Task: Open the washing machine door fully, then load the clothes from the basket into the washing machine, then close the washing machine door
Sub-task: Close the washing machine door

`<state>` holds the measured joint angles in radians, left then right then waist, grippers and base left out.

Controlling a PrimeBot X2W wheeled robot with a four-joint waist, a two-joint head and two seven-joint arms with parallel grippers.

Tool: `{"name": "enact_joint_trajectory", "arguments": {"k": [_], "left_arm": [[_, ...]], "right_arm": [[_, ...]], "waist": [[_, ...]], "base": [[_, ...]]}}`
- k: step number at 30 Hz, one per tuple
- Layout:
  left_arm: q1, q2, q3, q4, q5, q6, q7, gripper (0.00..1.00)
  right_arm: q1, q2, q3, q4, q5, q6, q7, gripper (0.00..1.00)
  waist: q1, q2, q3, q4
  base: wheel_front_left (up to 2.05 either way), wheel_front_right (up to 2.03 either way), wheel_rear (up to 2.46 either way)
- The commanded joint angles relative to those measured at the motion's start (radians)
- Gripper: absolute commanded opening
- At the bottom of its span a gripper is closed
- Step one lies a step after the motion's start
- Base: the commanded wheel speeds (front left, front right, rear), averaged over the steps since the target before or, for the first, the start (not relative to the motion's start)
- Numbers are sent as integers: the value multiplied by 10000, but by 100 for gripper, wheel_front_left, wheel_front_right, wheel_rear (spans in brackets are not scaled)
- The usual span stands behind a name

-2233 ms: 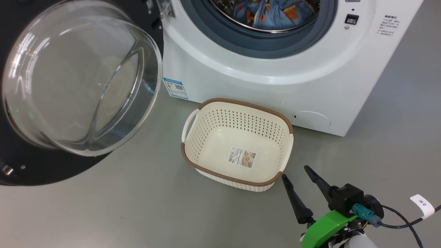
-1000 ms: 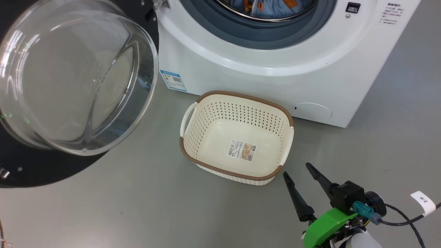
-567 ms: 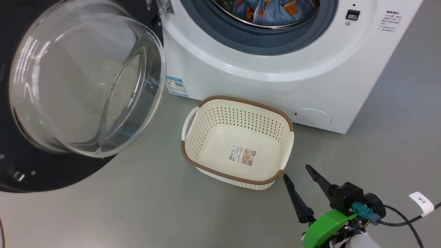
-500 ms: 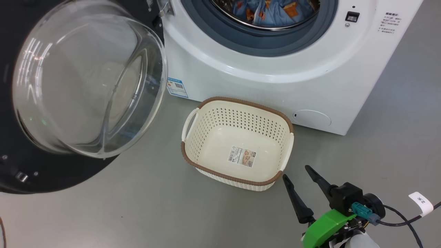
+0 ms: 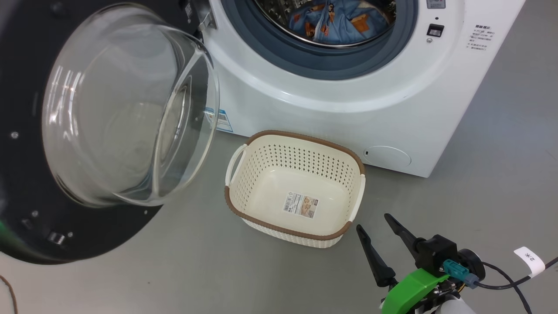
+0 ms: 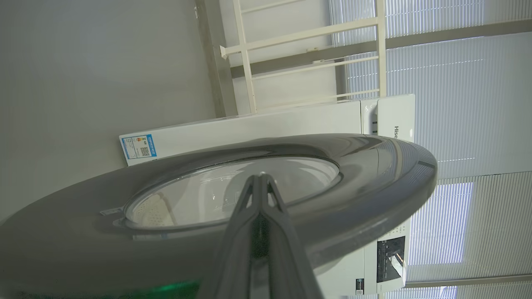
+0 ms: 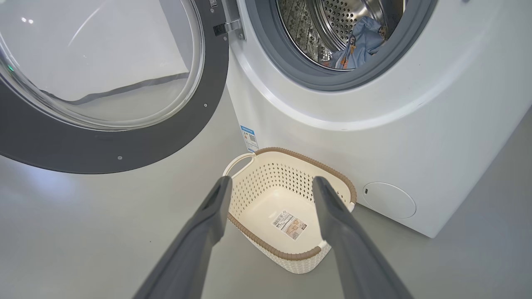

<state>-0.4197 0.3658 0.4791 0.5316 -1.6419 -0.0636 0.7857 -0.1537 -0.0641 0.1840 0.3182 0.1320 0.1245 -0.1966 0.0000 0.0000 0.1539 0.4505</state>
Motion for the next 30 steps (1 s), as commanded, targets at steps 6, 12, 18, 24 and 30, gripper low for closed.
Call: {"name": "enact_joint_trajectory", "arguments": {"k": [6,12,18,24,30], "left_arm": [[746,176,39,-1682,-441,451,1004,0],[1334,-130,110,-2763,-807,798,1416,0],[2034,-490,103,-4141,-1228,1213,1944,0],[2628,-908,-5,-5363,-1450,1354,2238,0],[3211,-1527,-342,-6692,-1606,1204,2512,0]], "right_arm": [[-204,112,282,-128,179,62,-139,100],[-223,117,278,-117,197,62,-181,100],[-216,125,139,-100,241,62,-274,100],[-278,132,73,-64,293,62,-359,100],[-330,136,16,-18,397,62,-458,100]], "waist": [[0,0,-107,-208],[0,0,-182,-496],[0,0,-218,-879],[0,0,-179,-1316],[0,0,-136,-1924]], "base": [[0,0,0],[0,0,0],[0,0,0],[0,0,0],[0,0,0]]}}
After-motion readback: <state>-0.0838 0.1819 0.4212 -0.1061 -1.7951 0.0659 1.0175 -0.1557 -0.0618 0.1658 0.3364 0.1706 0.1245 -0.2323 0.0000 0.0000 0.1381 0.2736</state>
